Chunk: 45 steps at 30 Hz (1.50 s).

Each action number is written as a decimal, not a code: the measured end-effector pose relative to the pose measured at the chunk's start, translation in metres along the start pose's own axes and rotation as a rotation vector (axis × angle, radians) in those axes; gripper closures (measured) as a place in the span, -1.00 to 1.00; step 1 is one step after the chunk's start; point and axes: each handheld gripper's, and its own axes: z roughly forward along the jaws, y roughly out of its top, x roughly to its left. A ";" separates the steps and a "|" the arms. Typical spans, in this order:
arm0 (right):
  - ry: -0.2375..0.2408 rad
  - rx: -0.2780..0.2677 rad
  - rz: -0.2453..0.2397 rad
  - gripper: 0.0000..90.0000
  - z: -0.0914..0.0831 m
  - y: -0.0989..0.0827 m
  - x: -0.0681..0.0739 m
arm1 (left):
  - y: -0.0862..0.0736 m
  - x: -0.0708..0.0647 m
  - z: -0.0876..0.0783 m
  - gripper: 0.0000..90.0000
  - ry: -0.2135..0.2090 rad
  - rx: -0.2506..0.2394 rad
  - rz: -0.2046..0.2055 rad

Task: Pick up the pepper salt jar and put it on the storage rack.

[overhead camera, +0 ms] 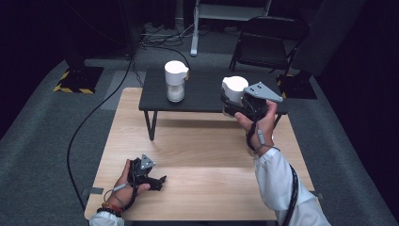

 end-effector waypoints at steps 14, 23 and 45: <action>-0.021 -0.005 0.007 -0.34 0.020 0.008 -0.005 | 0.000 0.000 0.000 -1.00 -0.001 0.000 0.000; -0.034 -0.013 0.006 -0.34 0.032 0.013 -0.006 | 0.000 0.000 0.000 -1.00 0.000 0.001 0.000; -0.040 -0.003 0.048 -0.34 0.058 0.007 -0.008 | 0.000 0.000 0.000 -1.00 0.000 0.000 0.000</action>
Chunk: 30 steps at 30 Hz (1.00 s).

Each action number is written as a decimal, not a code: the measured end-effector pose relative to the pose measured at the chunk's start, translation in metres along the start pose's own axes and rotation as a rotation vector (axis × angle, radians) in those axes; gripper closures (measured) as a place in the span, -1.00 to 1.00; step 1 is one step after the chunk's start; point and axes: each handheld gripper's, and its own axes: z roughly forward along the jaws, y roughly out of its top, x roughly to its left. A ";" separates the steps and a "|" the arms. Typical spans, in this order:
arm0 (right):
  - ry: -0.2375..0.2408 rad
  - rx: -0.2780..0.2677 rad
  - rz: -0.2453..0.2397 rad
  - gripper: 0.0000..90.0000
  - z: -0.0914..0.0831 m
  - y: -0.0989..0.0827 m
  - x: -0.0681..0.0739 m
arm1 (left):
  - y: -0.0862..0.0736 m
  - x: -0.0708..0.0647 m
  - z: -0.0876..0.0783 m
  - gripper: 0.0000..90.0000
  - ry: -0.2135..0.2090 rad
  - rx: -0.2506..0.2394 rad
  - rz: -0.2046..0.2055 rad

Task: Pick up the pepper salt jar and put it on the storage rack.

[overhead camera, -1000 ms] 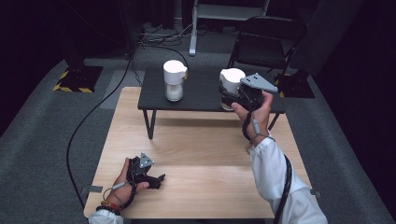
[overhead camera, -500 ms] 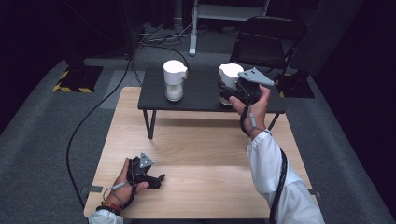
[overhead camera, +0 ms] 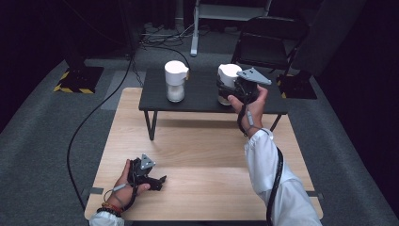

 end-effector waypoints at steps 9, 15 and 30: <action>0.003 -0.014 0.010 -0.34 0.005 -0.006 -0.001 | 0.000 0.000 0.000 -1.00 -0.001 0.000 0.001; 0.006 -0.022 0.011 -0.34 0.002 -0.010 -0.002 | 0.000 0.000 0.000 -1.00 -0.001 0.000 0.001; 0.034 -0.016 0.036 -0.54 0.001 -0.015 -0.011 | 0.000 0.000 0.000 -1.00 -0.001 0.000 0.001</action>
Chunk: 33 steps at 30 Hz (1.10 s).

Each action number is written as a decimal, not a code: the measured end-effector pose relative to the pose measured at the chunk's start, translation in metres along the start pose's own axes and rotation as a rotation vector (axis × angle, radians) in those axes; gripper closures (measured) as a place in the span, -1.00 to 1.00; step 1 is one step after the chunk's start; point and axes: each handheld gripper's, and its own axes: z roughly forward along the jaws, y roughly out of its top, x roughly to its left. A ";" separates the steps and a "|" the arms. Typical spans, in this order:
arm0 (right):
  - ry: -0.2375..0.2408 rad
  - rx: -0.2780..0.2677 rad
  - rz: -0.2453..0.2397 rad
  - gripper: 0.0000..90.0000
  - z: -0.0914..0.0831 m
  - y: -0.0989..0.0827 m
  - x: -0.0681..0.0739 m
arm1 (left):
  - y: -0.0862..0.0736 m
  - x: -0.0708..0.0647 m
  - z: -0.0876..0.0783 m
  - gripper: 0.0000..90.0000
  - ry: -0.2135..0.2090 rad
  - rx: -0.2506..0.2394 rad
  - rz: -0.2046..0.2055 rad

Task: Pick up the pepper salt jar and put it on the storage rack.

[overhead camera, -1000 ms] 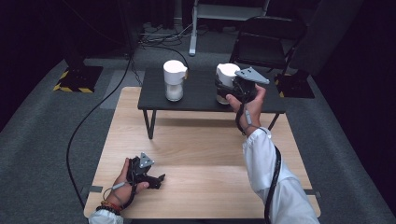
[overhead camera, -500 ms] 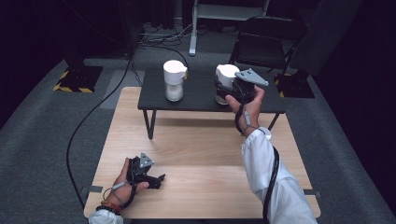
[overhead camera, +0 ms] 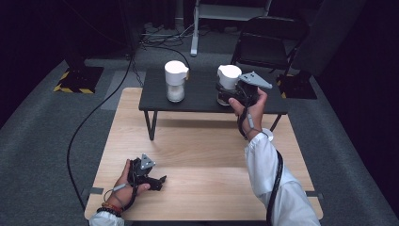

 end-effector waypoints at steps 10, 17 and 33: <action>-0.010 0.001 -0.023 -0.91 -0.004 0.000 0.001 | 0.000 0.000 0.000 -1.00 0.000 0.000 0.000; -0.005 0.018 -0.057 -0.98 -0.003 0.003 0.006 | 0.000 0.000 0.000 -1.00 0.000 0.000 0.000; -0.032 0.005 -0.109 -0.98 -0.013 0.004 0.015 | 0.000 0.000 0.000 -1.00 0.000 0.000 0.000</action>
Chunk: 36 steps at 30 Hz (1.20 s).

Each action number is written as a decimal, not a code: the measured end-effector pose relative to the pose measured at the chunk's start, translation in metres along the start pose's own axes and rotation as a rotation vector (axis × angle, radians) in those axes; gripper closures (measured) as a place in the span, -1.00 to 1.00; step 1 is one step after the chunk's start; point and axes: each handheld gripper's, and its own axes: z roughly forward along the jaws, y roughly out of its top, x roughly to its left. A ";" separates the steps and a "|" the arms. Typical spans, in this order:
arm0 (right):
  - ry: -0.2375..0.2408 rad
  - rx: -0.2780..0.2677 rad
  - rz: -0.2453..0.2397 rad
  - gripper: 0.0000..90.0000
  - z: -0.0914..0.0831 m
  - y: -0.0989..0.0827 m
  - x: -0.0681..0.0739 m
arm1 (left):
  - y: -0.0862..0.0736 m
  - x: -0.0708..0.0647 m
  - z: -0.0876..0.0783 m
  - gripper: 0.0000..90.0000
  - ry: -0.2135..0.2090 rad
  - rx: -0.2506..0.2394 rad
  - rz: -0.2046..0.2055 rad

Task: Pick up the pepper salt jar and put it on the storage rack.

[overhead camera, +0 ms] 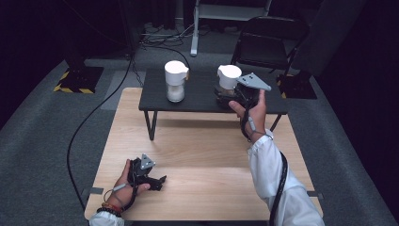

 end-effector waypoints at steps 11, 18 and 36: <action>0.017 -0.028 -0.042 -0.98 -0.022 -0.011 0.008 | 0.000 0.000 0.000 -1.00 0.000 0.000 0.000; 0.047 -0.063 -0.062 -0.98 -0.040 -0.021 0.010 | 0.000 0.000 0.000 -1.00 0.000 0.000 0.000; 0.161 -0.055 -0.130 -0.95 -0.083 -0.055 0.018 | 0.000 0.000 0.000 -1.00 0.000 0.000 0.000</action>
